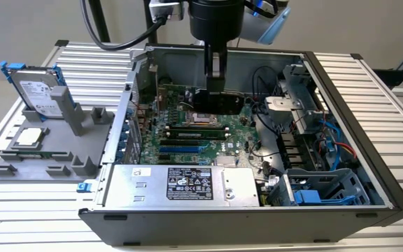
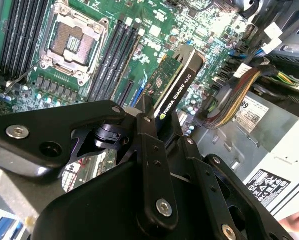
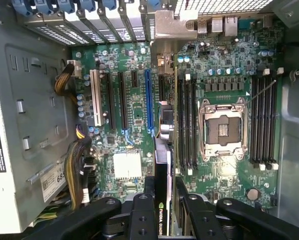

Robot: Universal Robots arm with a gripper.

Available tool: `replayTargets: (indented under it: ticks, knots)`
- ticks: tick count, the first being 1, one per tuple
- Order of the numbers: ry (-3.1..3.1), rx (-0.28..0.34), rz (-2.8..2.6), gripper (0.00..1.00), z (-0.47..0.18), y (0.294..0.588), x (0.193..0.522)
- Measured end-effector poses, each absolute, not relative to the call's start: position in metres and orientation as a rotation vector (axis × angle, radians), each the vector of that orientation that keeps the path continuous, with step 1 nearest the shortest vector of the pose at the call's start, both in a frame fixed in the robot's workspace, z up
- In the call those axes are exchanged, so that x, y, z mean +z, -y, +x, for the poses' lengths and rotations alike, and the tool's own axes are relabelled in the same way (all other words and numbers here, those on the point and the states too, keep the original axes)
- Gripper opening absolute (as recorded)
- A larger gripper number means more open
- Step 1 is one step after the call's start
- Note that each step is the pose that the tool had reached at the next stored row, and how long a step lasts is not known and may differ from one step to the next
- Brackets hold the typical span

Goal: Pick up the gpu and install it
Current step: 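Insert the gpu into the slot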

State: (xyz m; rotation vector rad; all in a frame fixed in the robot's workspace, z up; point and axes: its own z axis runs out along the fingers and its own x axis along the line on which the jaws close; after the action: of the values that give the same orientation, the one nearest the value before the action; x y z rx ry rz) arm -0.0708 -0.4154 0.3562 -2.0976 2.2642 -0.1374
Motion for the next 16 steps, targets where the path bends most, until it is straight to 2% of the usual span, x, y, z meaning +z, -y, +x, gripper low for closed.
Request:
replayTargets:
  ticks: [16]
  knots:
    - [-2.265, -0.138, -2.098, 0.00, -0.0708, 0.4154, 0.3506]
